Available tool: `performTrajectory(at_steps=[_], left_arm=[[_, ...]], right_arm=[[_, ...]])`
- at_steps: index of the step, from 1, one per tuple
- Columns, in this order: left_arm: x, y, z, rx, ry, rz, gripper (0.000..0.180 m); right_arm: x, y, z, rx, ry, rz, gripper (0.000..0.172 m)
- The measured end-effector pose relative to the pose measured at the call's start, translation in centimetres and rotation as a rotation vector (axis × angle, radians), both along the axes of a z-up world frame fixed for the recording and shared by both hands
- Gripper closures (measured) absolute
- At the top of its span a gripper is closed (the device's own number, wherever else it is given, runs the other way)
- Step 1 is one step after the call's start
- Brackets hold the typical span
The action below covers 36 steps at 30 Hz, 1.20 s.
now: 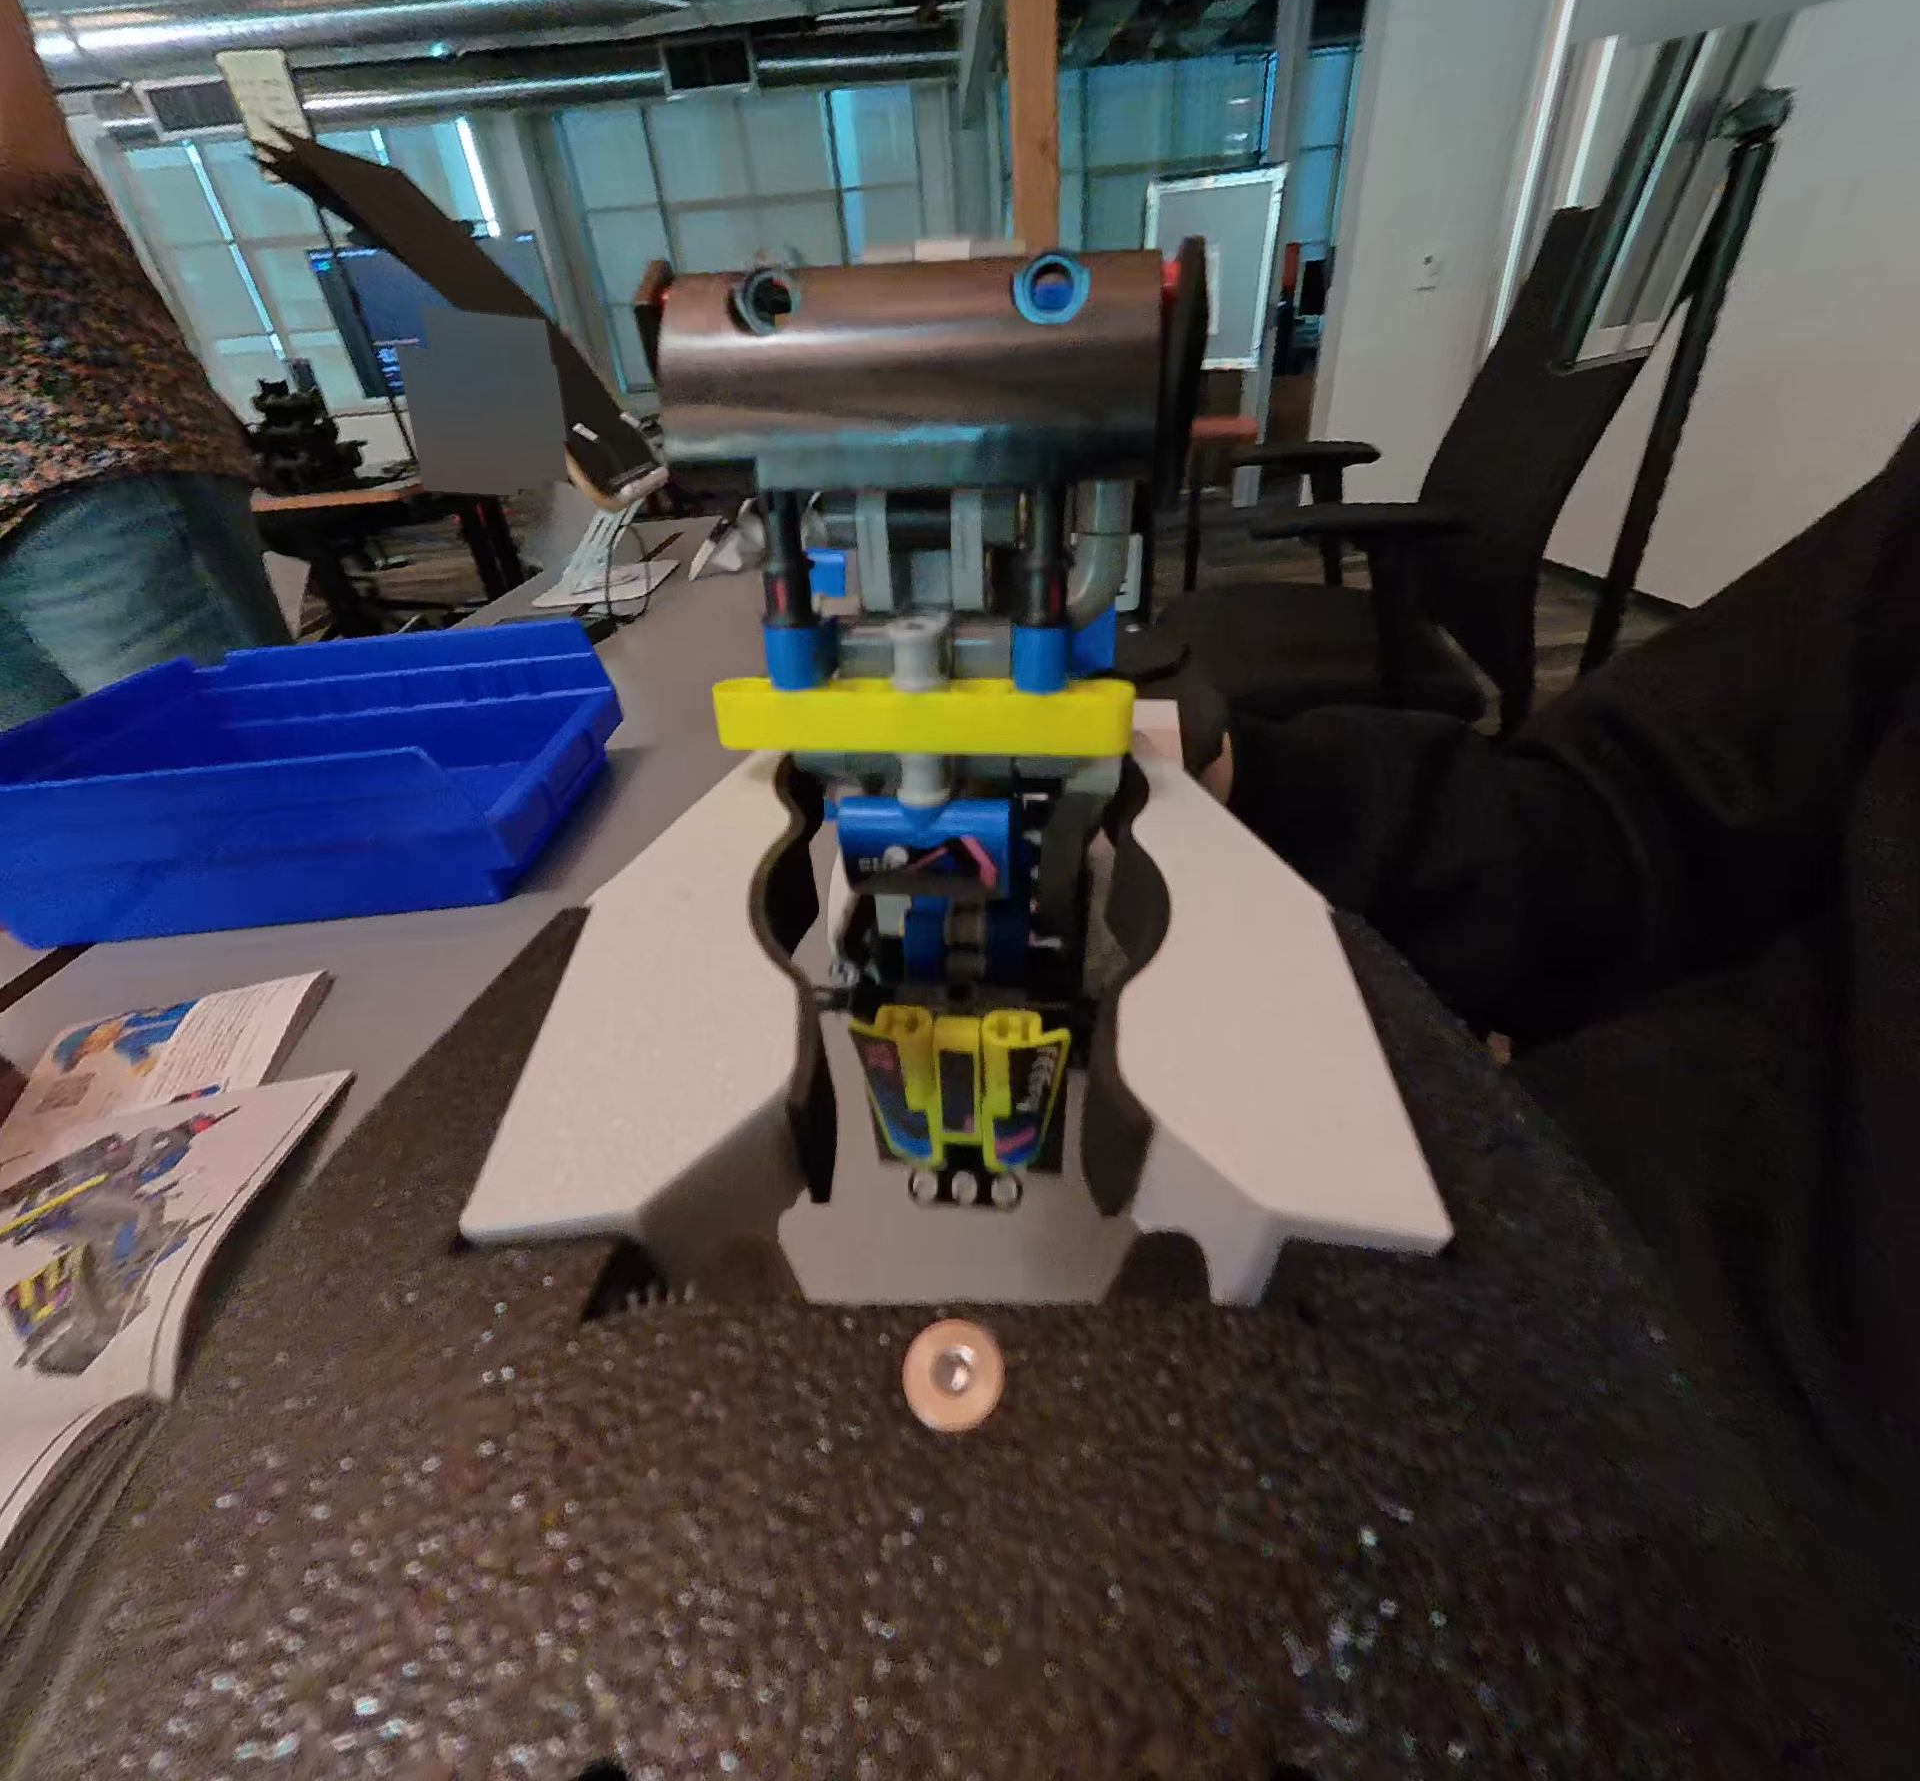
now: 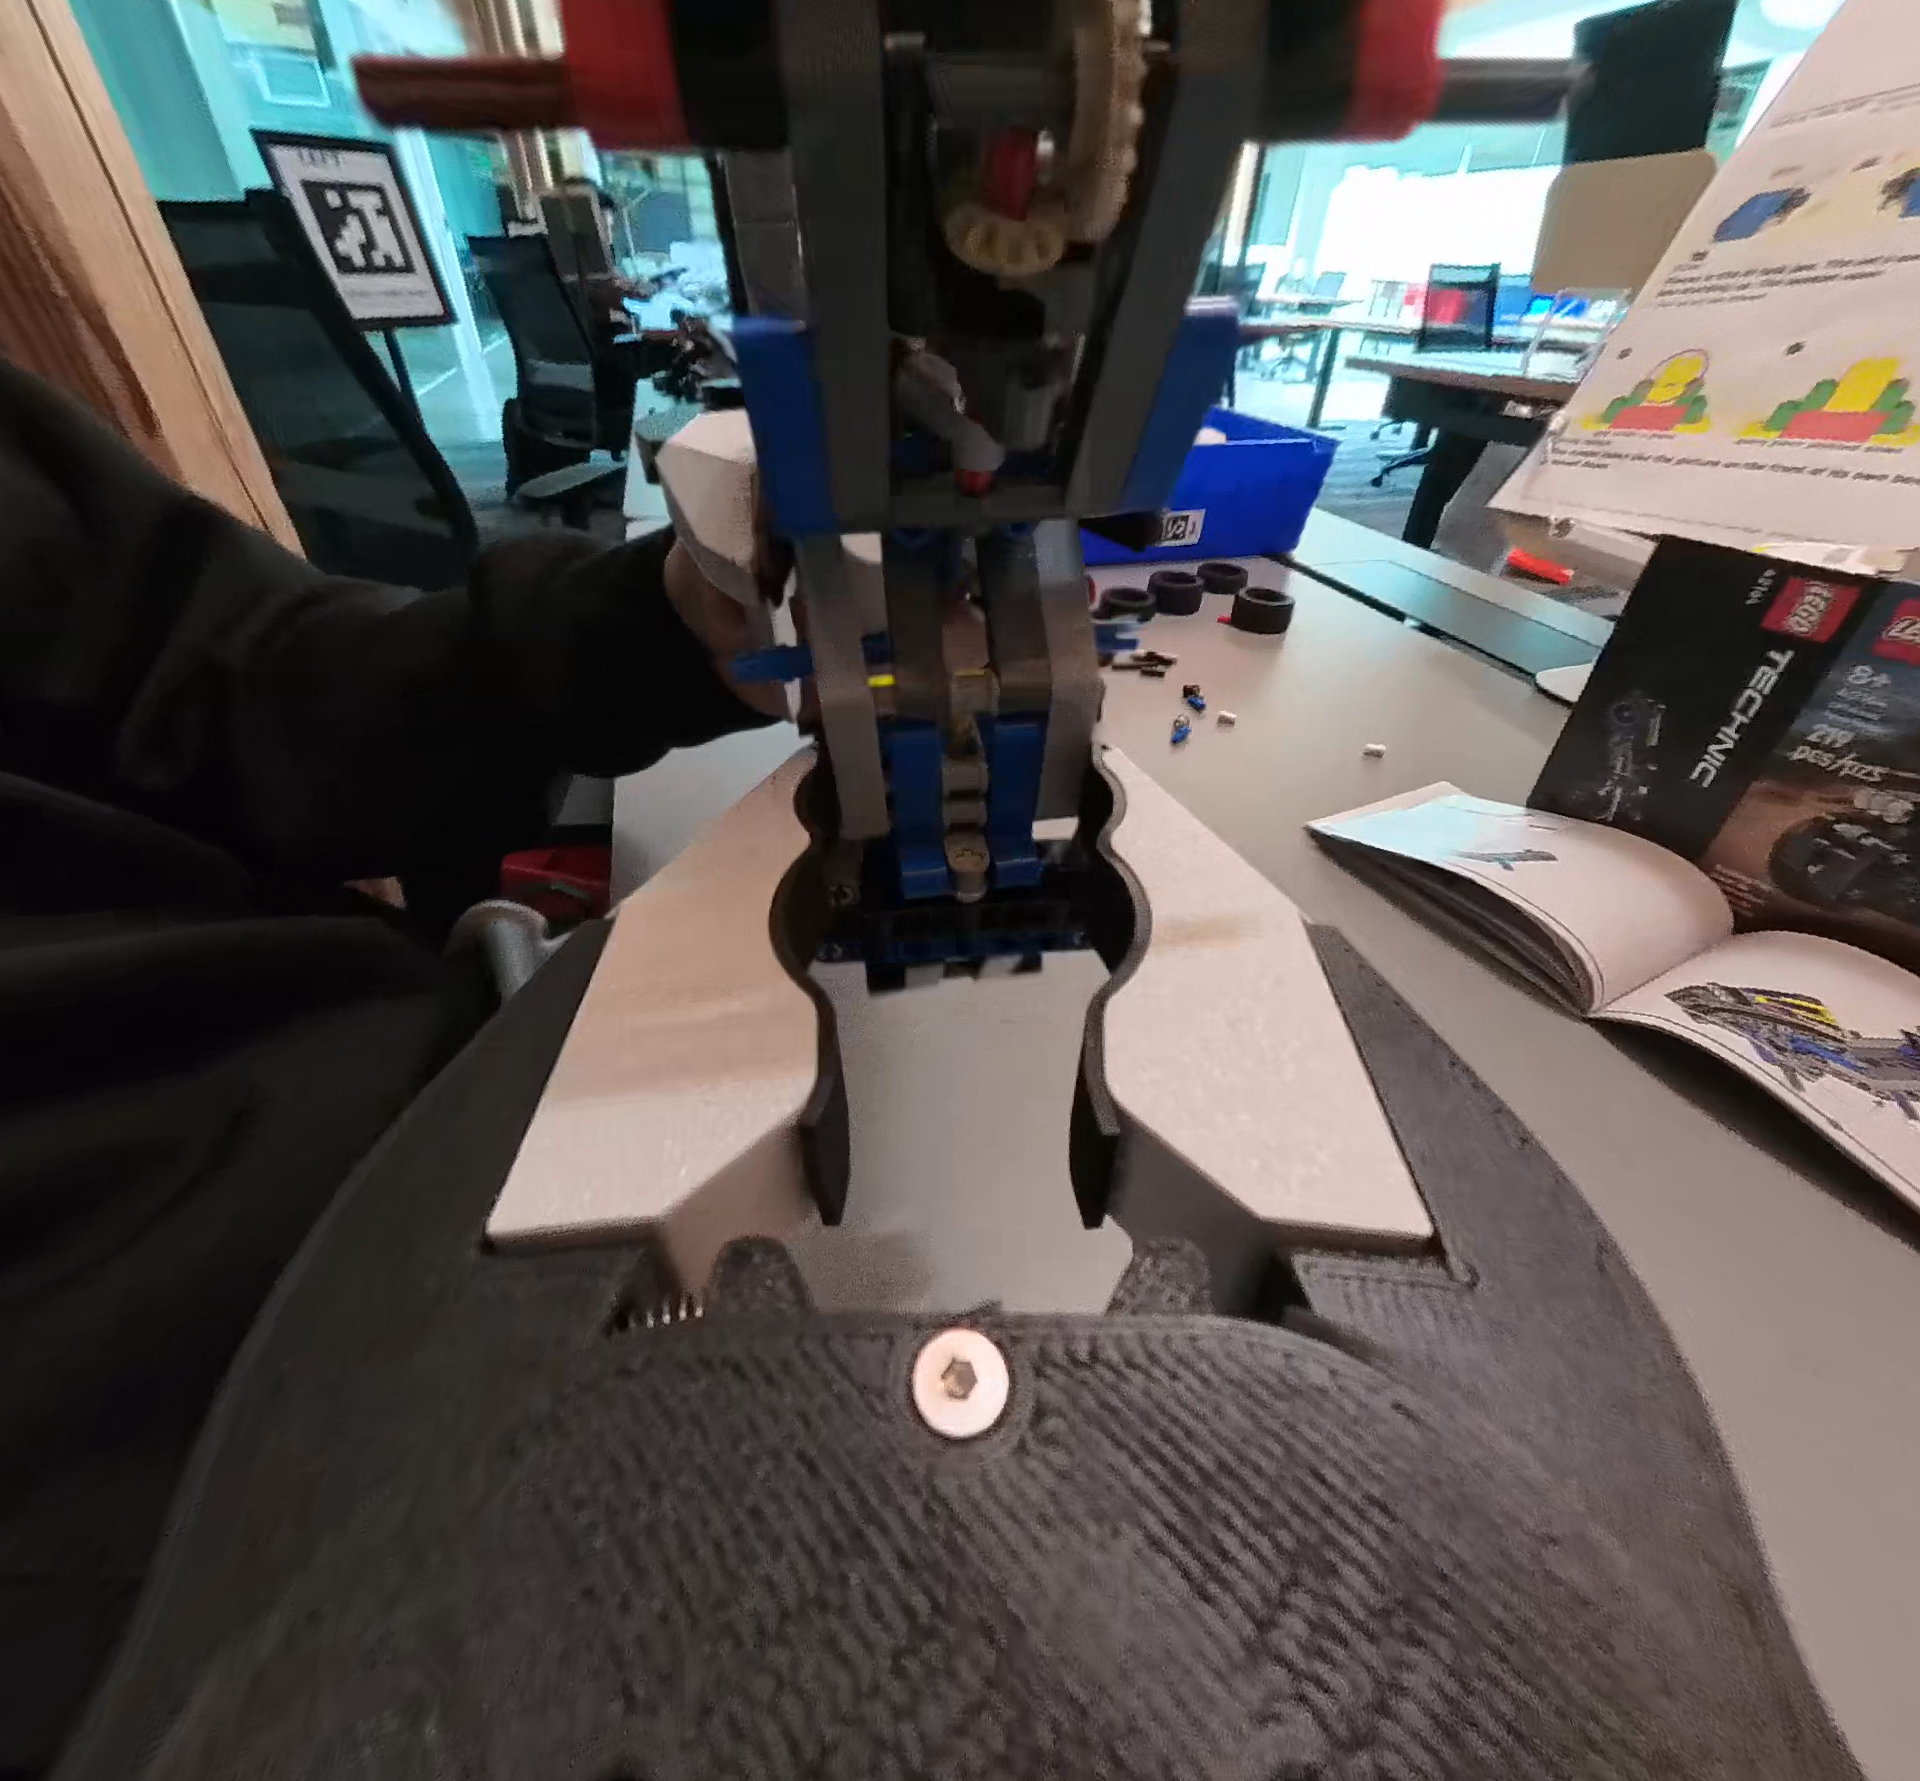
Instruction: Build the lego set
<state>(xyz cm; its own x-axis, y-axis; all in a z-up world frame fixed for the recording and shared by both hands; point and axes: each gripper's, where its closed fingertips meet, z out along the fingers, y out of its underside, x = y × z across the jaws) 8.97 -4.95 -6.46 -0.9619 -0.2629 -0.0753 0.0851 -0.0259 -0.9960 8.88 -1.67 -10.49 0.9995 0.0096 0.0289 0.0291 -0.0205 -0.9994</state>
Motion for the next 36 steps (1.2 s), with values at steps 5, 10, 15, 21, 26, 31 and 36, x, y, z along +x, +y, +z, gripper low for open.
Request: performTrajectory(at_steps=[5,10,15,21,26,31,36], left_arm=[[-0.4,-0.1,0.7,-0.018,-0.045,-0.022,0.129],[-0.6,0.8,1.5,-0.080,-0.050,-0.053,0.128],[-1.4,1.6,1.5,-0.044,-0.095,-0.066,0.128],[-1.4,2.1,0.8,0.066,-0.121,-0.050,0.127],[-1.5,2.0,1.5,-0.009,-0.113,-0.061,0.128],[-1.6,1.9,1.7,-0.140,-0.041,-0.103,0.128],[-1.9,1.5,1.1,-0.124,-0.075,-0.104,0.129]], right_arm=[[-0.1,0.3,0.6,0.020,-0.076,-0.028,0.127],[-0.1,1.0,1.5,0.052,-0.079,-0.071,0.127],[-0.7,1.4,1.8,0.013,-0.123,-0.074,0.126],[-0.7,0.9,1.8,-0.046,-0.157,-0.096,0.127],[-0.9,0.4,2.9,-0.015,-0.169,-0.100,0.127],[-1.3,0.3,4.5,0.078,-0.138,-0.103,0.127],[-1.4,0.0,3.6,-0.027,-0.205,-0.105,0.126]])
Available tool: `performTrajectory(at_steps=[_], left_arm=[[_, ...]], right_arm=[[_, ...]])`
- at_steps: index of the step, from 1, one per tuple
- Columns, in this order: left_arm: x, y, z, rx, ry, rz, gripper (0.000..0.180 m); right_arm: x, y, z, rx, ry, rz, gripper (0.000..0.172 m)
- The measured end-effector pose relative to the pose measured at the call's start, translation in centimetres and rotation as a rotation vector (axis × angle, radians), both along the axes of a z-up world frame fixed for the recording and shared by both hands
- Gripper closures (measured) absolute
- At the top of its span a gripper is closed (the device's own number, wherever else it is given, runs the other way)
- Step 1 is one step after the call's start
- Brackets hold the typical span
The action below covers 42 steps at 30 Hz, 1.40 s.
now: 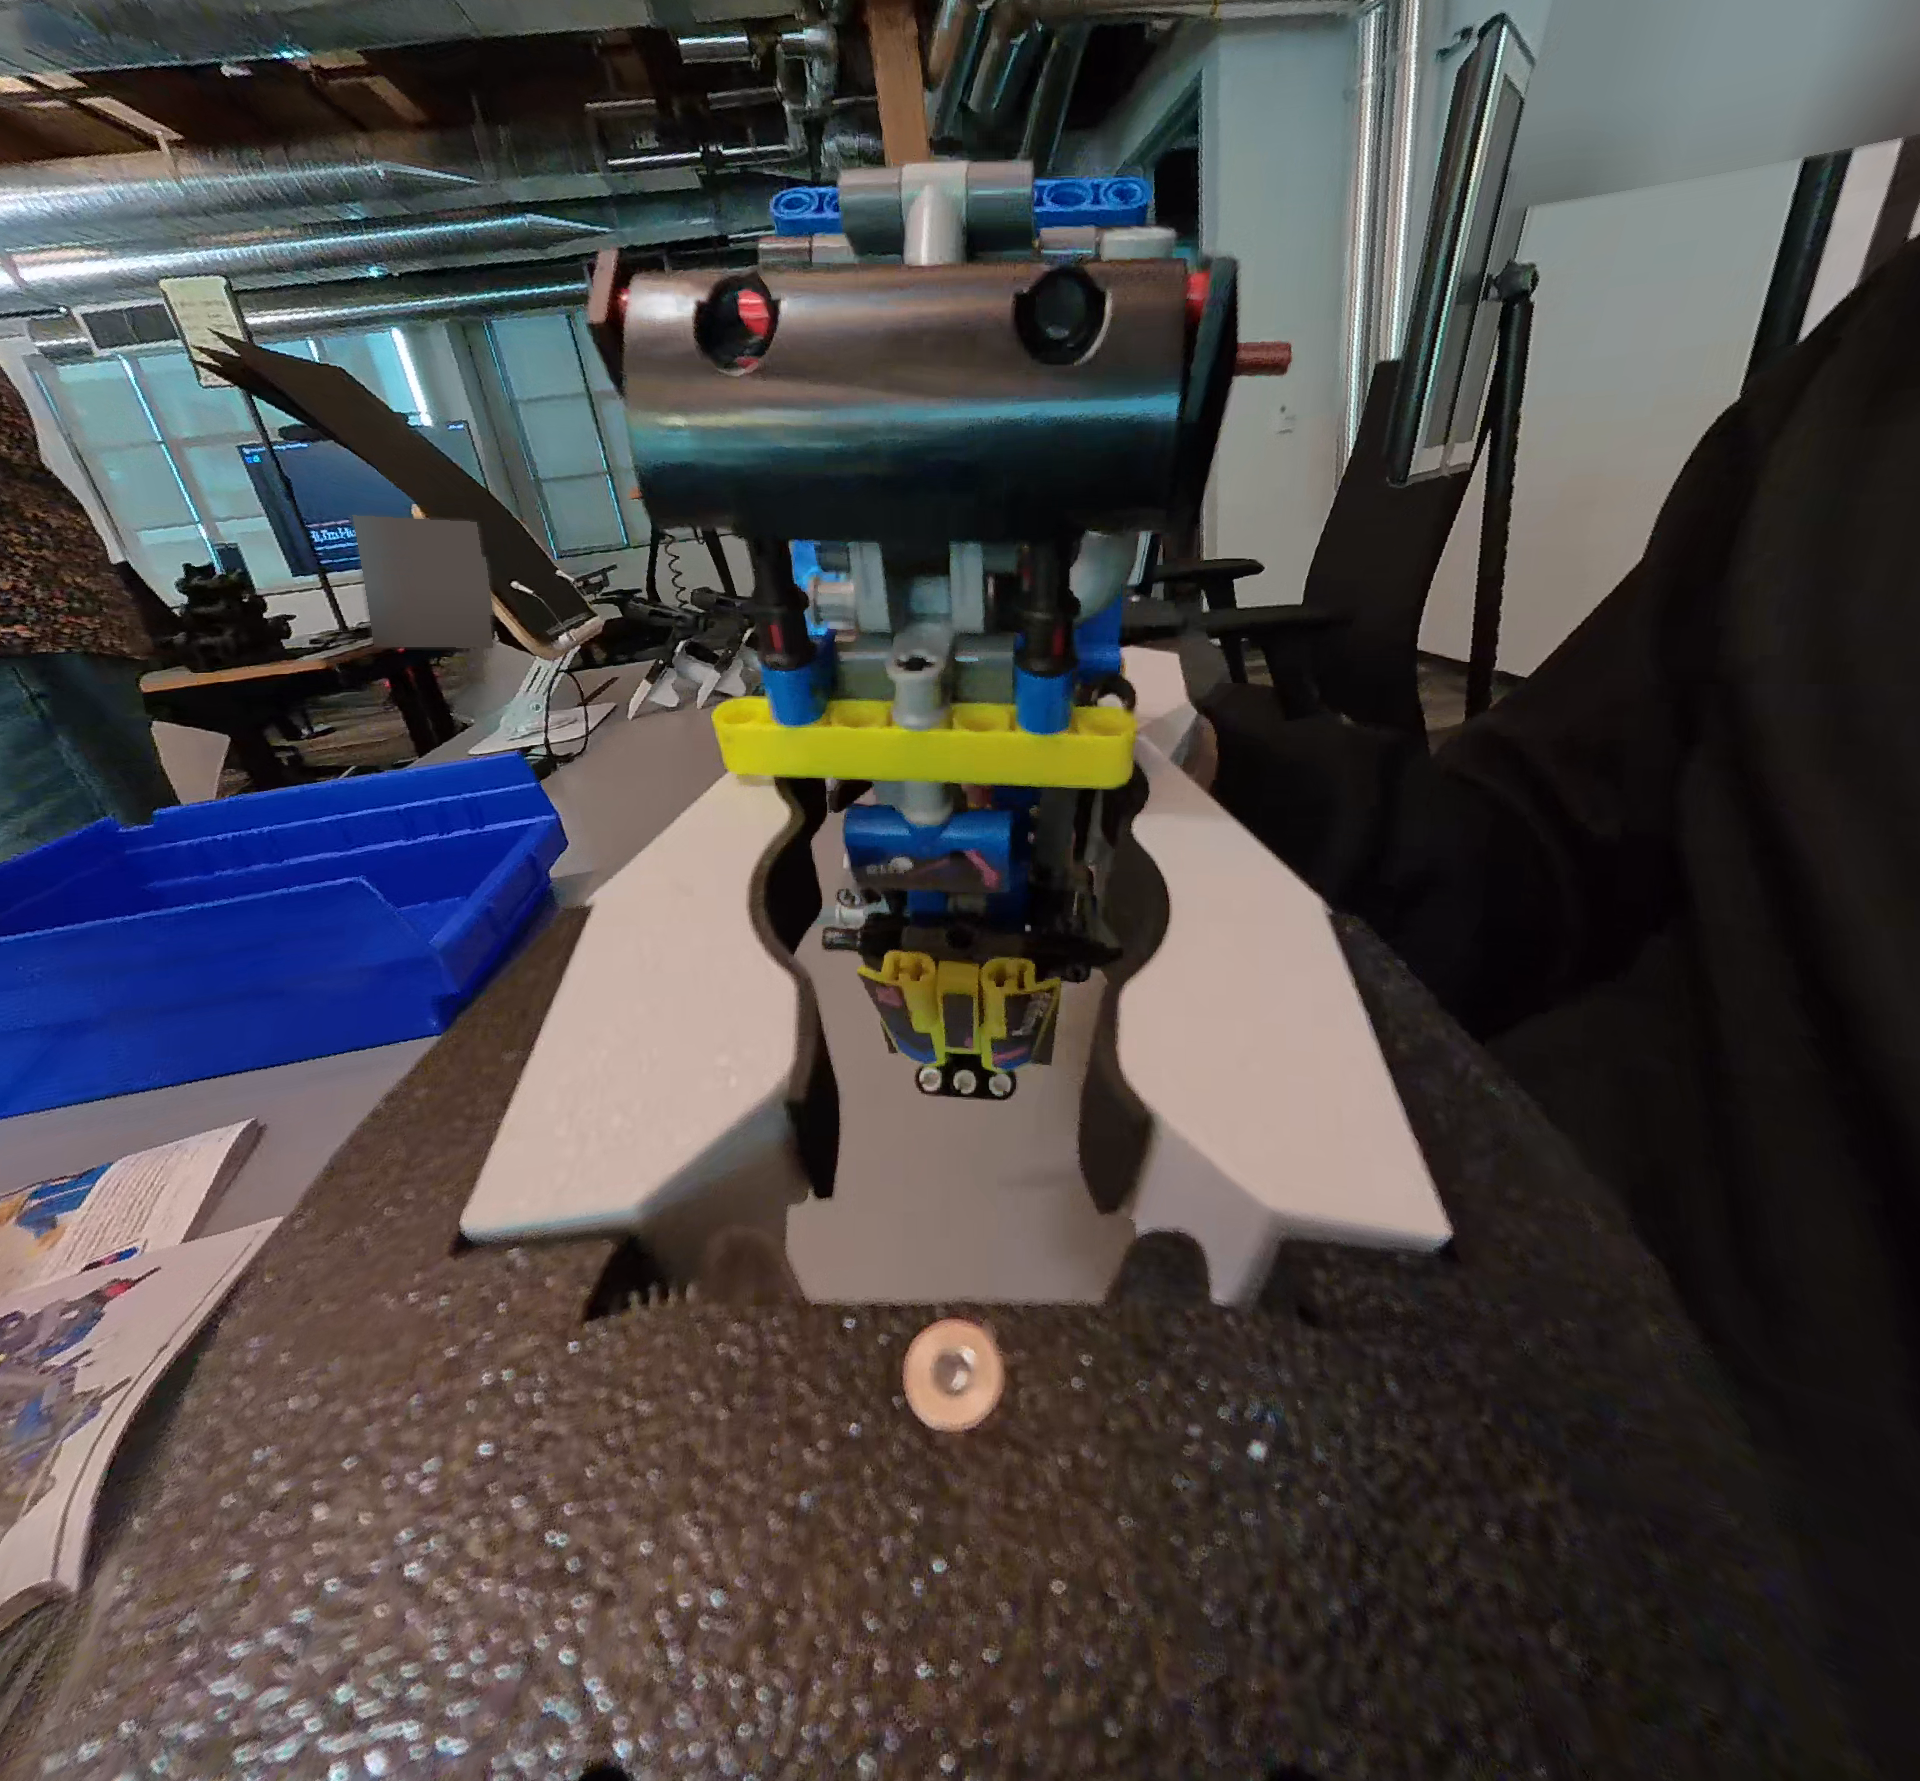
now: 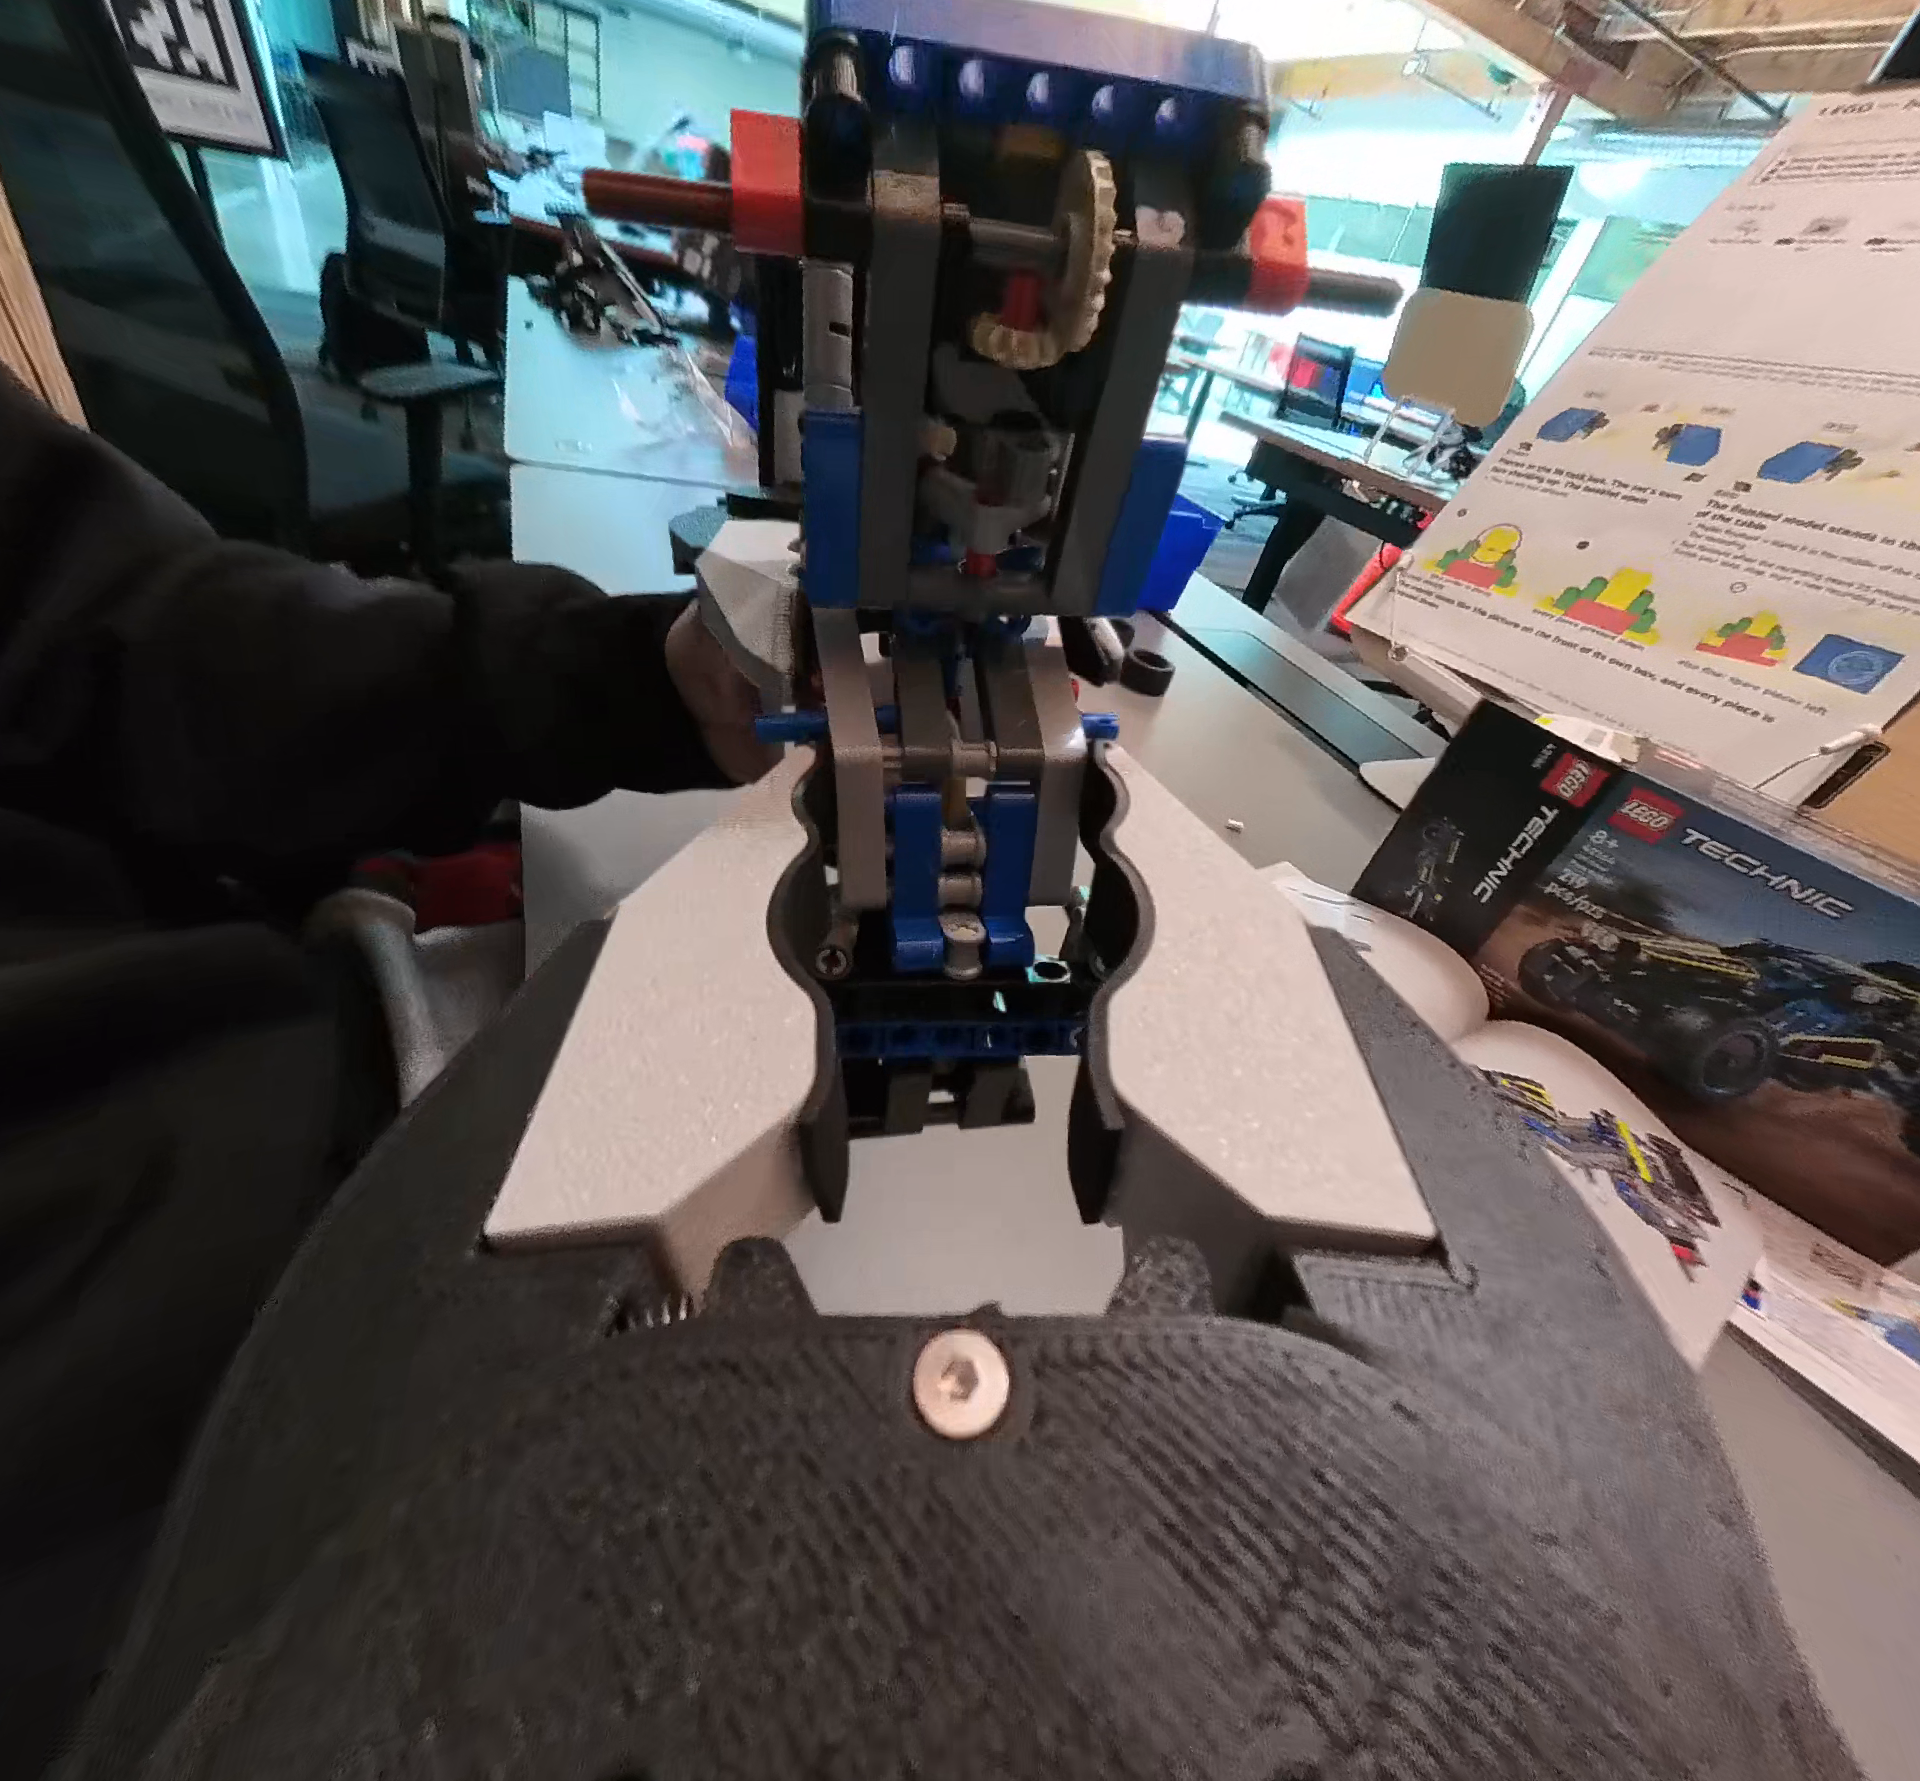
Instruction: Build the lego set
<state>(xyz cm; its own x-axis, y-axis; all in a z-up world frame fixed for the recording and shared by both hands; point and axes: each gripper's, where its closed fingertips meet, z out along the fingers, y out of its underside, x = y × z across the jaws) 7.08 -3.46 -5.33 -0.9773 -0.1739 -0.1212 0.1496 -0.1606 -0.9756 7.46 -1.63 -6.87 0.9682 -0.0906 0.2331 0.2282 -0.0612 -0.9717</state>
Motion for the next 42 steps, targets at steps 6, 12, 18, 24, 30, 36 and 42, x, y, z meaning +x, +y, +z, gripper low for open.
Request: performTrajectory(at_steps=[6,12,18,24,30,36,42], left_arm=[[-0.9,0.1,1.0,-0.021,-0.018,-0.029,0.129],[-1.4,-0.1,1.8,-0.033,-0.042,-0.029,0.130],[-0.9,-0.5,1.4,-0.034,-0.007,-0.027,0.129],[1.6,-0.5,-0.9,0.110,0.067,0.096,0.129],[1.2,-1.1,-3.6,0.258,0.133,0.019,0.129],[2.2,-0.9,-8.0,0.305,0.289,-0.003,0.129],[3.0,-0.1,-9.8,0.256,0.378,-0.039,0.128]], right_arm=[[-0.8,0.0,1.1,-0.016,-0.050,-0.028,0.127],[-1.3,-0.1,1.7,0.004,-0.049,-0.015,0.127],[-1.5,-0.7,0.9,-0.006,-0.014,0.077,0.118],[-0.2,-1.0,0.0,0.019,0.047,0.054,0.083],[0.3,0.0,-3.3,-0.017,0.177,0.151,0.100],[1.1,0.7,-8.0,-0.097,0.237,0.181,0.104],[1.8,1.0,-9.7,-0.126,0.359,0.186,0.104]])
